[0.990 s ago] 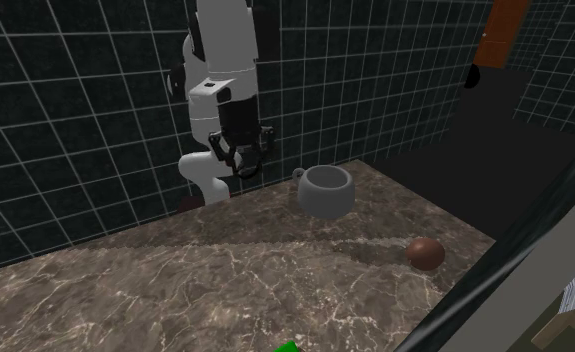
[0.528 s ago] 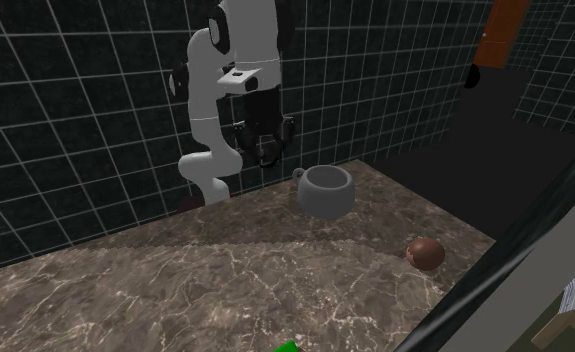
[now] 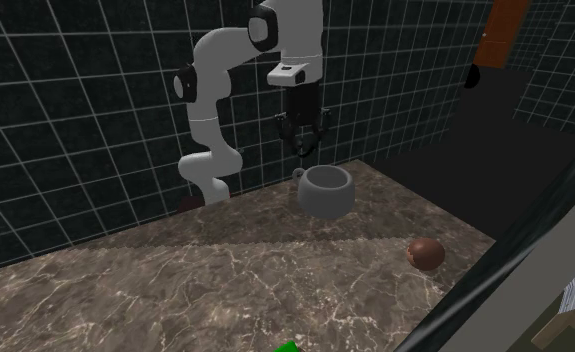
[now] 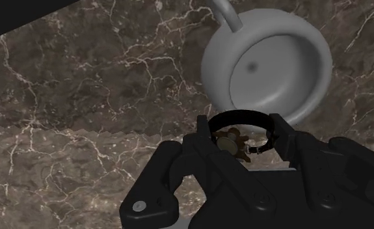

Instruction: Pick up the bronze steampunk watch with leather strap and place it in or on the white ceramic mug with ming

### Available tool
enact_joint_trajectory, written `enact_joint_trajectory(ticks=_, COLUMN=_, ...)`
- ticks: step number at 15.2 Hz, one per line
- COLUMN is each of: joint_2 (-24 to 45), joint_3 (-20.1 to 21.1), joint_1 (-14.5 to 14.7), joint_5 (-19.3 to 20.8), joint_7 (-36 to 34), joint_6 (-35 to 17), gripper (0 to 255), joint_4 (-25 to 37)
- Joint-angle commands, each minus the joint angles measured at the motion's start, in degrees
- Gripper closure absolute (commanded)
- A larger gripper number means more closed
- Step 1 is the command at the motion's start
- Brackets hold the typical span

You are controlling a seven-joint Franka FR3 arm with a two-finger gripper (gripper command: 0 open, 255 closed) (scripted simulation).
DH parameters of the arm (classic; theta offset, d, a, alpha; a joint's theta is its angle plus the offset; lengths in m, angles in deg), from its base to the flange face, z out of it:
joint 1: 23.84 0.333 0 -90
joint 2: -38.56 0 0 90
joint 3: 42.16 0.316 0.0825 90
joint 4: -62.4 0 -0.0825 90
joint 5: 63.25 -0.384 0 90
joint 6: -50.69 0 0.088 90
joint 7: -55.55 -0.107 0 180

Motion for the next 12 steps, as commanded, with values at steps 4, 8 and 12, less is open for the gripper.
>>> enact_joint_trajectory(ticks=4, joint_2=2.95, joint_3=5.0, joint_1=3.06, joint_5=1.33, joint_7=-7.89, joint_6=-0.89, gripper=255, joint_4=2.18)
enact_joint_trajectory(ticks=8, joint_2=0.85, joint_3=4.46, joint_1=2.88, joint_5=0.31, joint_7=-7.0, joint_6=-4.43, gripper=255, joint_4=-3.22)
enact_joint_trajectory(ticks=12, joint_2=-0.86, joint_3=4.09, joint_1=2.85, joint_5=-0.48, joint_7=-6.27, joint_6=-7.81, gripper=255, joint_4=-8.12)
